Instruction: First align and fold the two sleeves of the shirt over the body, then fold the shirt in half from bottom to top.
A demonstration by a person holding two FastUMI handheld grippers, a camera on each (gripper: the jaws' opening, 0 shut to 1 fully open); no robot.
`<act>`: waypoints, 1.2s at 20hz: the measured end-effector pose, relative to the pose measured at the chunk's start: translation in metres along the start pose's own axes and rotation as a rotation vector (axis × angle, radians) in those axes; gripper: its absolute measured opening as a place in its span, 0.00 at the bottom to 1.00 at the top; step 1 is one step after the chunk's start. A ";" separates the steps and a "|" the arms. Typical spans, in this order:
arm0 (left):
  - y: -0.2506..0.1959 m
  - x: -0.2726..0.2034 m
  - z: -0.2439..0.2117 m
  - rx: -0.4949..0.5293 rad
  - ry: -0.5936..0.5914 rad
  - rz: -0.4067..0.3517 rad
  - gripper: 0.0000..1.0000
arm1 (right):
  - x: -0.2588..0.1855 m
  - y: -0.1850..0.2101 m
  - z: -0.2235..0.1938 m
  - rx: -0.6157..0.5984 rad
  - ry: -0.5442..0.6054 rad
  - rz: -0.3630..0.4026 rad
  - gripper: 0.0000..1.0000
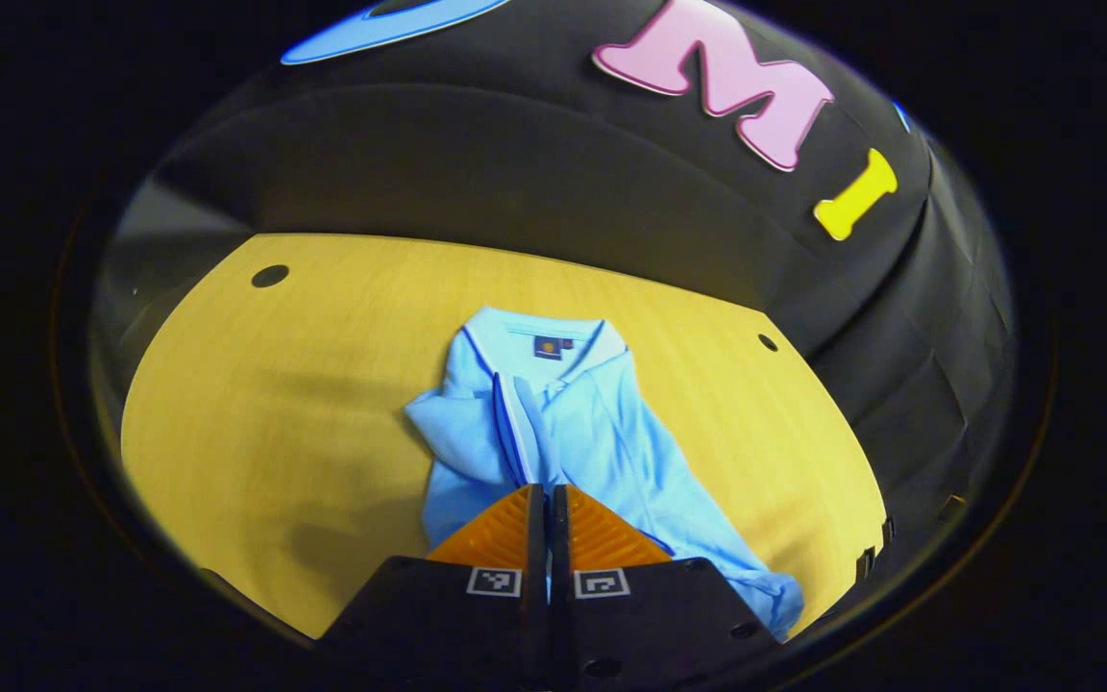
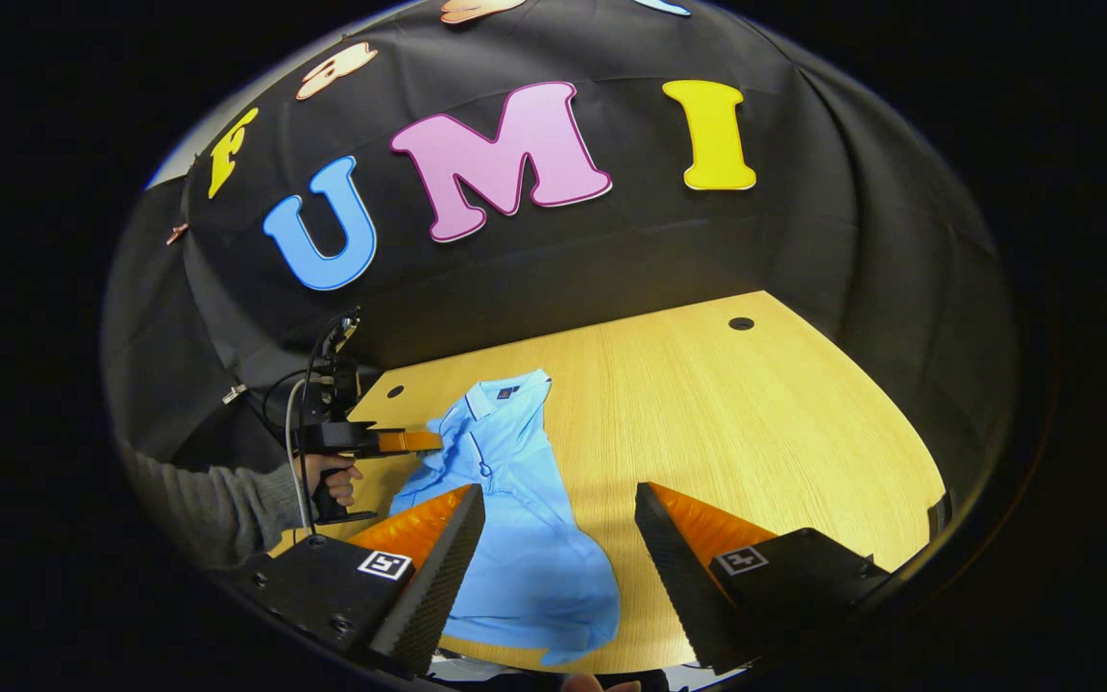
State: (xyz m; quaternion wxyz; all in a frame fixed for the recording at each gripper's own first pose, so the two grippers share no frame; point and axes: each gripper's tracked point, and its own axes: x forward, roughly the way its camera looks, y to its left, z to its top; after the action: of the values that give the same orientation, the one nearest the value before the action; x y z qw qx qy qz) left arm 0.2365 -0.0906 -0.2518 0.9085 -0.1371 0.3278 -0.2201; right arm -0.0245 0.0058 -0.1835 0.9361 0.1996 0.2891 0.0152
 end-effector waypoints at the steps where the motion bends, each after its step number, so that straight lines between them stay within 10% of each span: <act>1: -0.008 0.001 -0.004 0.014 0.006 -0.016 0.06 | -0.001 0.000 0.000 0.002 0.000 0.000 0.98; 19: -0.040 0.030 -0.052 0.186 0.145 0.029 0.06 | -0.007 -0.007 -0.004 0.024 0.008 -0.014 0.98; 24: -0.036 0.025 -0.046 0.185 0.125 0.053 0.52 | -0.008 -0.005 -0.004 0.023 0.011 -0.009 0.98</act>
State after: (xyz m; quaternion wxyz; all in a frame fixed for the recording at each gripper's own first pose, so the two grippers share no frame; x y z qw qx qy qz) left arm 0.2124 -0.1384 -0.2857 0.9006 -0.0302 0.3656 -0.2333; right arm -0.0342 0.0018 -0.1842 0.9322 0.2092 0.2952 0.0089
